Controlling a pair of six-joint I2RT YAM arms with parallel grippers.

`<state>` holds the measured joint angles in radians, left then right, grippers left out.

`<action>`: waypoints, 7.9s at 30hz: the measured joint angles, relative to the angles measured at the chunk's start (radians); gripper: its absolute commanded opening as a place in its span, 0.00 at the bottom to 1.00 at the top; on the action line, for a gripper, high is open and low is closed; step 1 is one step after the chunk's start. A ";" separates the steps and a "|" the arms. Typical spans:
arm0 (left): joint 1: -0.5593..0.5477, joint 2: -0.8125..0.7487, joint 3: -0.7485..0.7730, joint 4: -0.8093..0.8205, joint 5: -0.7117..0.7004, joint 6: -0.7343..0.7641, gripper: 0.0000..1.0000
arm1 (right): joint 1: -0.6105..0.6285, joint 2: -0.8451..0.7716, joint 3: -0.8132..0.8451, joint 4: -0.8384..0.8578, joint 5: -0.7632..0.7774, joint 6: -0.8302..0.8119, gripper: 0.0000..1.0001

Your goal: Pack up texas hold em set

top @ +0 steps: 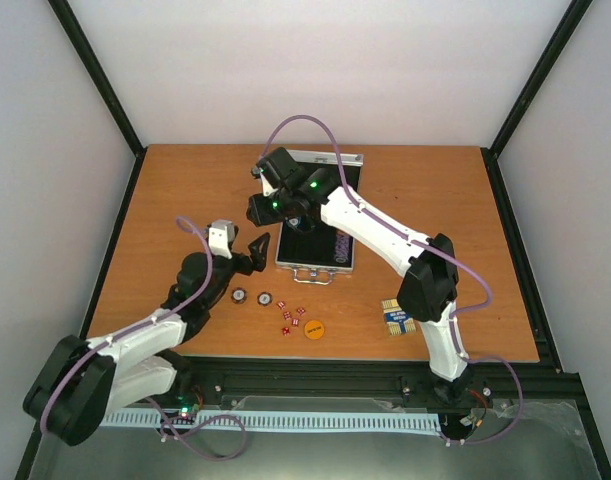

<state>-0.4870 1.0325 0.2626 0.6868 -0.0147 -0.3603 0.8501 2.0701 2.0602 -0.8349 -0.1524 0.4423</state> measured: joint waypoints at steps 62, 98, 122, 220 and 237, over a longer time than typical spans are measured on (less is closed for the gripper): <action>-0.025 0.327 0.148 0.601 -0.209 0.303 1.00 | -0.046 -0.062 0.041 0.063 -0.148 0.065 0.12; -0.023 0.069 0.161 0.561 -0.047 0.335 1.00 | -0.077 -0.119 0.040 0.022 -0.246 0.071 0.13; -0.023 0.021 0.103 0.376 0.031 0.103 1.00 | -0.086 -0.119 0.132 0.031 -0.223 0.085 0.13; -0.012 0.338 0.310 0.533 -0.015 0.120 0.01 | -0.090 -0.172 -0.013 0.163 -0.250 0.071 0.13; 0.022 0.287 0.311 0.449 0.133 0.156 0.01 | -0.090 -0.217 -0.072 0.181 -0.252 0.083 0.48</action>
<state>-0.4652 1.3193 0.5732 1.1358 0.1181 -0.2043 0.7597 1.8530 1.9881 -0.6537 -0.4046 0.5255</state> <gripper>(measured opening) 0.104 0.423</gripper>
